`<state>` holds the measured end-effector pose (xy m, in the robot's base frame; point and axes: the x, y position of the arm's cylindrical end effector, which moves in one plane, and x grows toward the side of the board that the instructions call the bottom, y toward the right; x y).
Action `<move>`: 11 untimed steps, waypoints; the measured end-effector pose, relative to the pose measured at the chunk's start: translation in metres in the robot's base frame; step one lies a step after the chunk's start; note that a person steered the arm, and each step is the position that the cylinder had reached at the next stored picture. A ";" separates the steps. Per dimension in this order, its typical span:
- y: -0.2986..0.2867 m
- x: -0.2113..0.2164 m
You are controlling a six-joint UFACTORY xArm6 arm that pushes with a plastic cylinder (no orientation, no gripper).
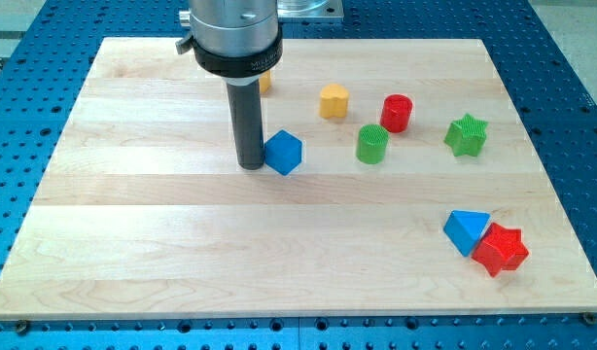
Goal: Push red star into cube
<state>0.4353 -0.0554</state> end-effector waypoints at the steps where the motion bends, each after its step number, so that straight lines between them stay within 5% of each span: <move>1: -0.013 0.014; 2: 0.013 0.063; 5: 0.303 0.057; 6: 0.329 0.110; 7: 0.293 0.155; 11: 0.075 0.095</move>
<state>0.5308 0.0194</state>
